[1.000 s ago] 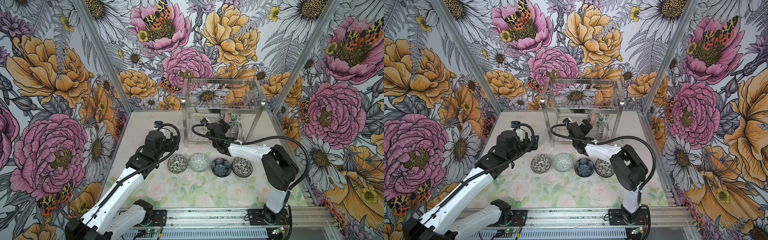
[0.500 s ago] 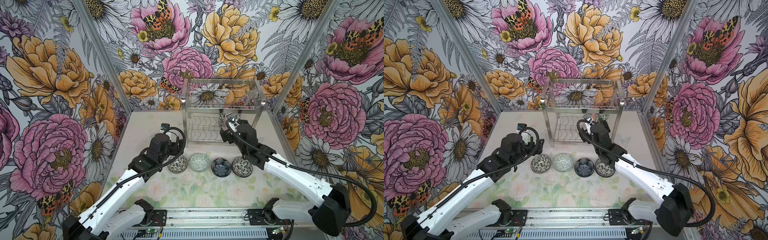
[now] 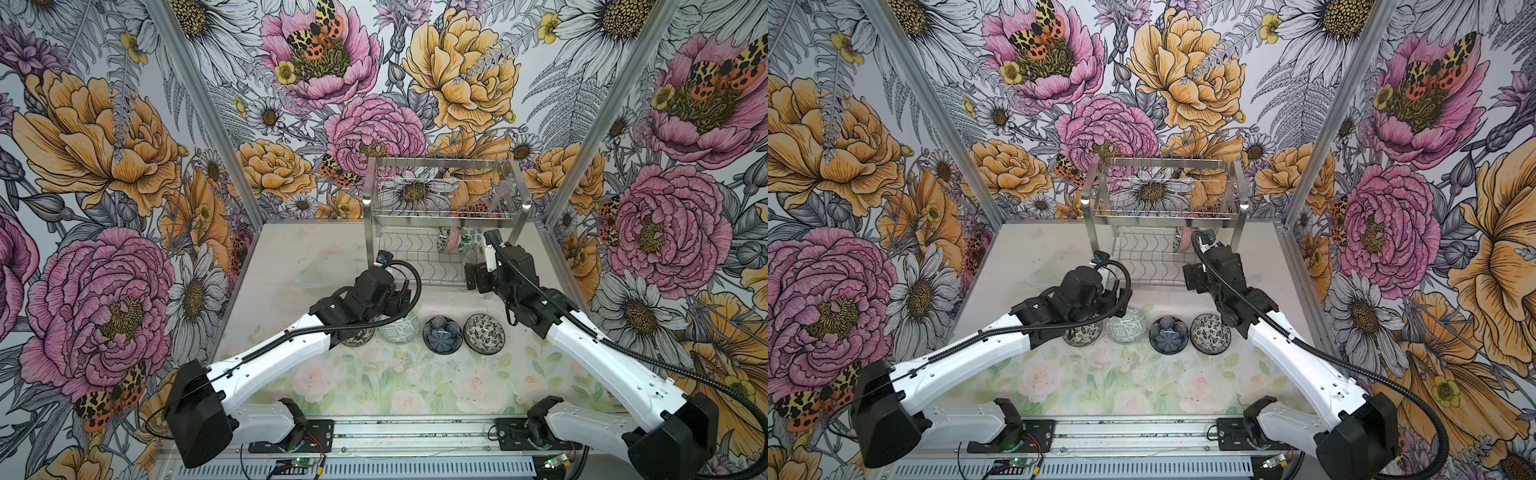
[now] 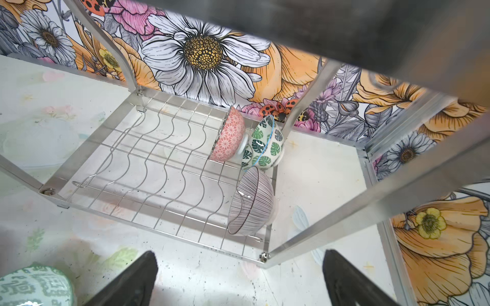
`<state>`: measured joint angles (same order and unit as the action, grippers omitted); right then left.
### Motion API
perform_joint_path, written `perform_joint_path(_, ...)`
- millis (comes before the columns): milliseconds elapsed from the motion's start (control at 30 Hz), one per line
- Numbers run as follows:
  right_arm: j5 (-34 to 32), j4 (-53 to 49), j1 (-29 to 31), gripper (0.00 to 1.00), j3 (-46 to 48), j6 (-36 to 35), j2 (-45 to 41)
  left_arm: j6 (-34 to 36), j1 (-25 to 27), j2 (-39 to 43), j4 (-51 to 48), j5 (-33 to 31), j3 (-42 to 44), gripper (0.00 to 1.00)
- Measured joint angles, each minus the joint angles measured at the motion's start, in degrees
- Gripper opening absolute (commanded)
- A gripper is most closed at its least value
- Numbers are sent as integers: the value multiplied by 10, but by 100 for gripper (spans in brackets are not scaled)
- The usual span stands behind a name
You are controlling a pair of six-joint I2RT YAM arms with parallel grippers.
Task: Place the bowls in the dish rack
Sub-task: 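Reach the left gripper over the second pink-exterior black-leaf bowl's rim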
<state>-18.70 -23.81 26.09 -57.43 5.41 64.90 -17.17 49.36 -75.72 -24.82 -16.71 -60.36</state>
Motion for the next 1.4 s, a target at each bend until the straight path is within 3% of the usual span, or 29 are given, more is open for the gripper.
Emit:
perform_joint_path(300,18,-15,-32,99,-1,12,-11,-9,59,-118,25,16,-66,99)
perform_joint_path(733,29,-29,-40,98,-14,12,-20,-42,121,-279,49,88,-165,98)
perform_joint_path(1033,30,-39,-41,98,-20,12,-48,-55,132,-351,49,118,-206,83)
perform_joint_path(1400,30,-43,-44,97,-30,11,-48,-59,137,-364,46,130,-230,67)
